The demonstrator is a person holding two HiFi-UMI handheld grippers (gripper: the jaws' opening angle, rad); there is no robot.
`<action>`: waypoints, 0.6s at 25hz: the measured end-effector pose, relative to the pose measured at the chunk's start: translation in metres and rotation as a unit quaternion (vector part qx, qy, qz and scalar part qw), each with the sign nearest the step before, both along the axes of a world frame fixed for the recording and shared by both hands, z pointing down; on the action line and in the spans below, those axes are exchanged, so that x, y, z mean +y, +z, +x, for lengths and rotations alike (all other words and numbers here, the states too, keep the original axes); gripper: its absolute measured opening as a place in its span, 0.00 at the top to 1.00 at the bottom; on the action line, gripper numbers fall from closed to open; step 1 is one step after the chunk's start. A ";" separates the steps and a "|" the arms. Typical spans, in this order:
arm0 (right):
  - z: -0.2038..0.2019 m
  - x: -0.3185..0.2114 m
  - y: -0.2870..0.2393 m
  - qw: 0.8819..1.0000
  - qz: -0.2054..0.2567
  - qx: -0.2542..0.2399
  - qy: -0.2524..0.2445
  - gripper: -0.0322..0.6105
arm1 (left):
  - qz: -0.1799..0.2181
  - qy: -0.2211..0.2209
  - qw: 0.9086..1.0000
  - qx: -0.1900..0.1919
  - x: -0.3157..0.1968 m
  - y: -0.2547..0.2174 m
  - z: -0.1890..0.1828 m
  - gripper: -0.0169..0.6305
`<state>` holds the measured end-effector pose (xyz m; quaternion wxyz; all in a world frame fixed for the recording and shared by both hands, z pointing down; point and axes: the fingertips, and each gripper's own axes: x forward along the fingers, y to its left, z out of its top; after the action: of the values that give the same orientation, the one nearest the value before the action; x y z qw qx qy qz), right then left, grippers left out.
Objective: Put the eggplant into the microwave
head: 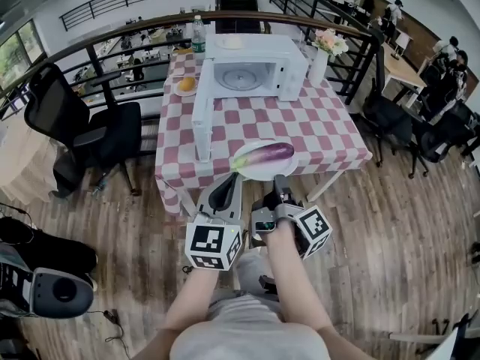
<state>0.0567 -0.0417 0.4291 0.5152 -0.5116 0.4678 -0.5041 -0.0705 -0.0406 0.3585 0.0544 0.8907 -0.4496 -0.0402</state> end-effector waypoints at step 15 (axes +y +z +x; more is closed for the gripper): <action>0.028 -0.124 -0.006 0.999 0.015 0.006 -0.037 0.90 | 0.006 -0.033 0.999 0.004 -0.117 -0.002 0.025 0.97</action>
<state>0.0850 -0.1658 0.4231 0.5013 -0.4891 0.4971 -0.5122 -0.0458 -0.1571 0.3566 0.0493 0.8756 -0.4781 -0.0481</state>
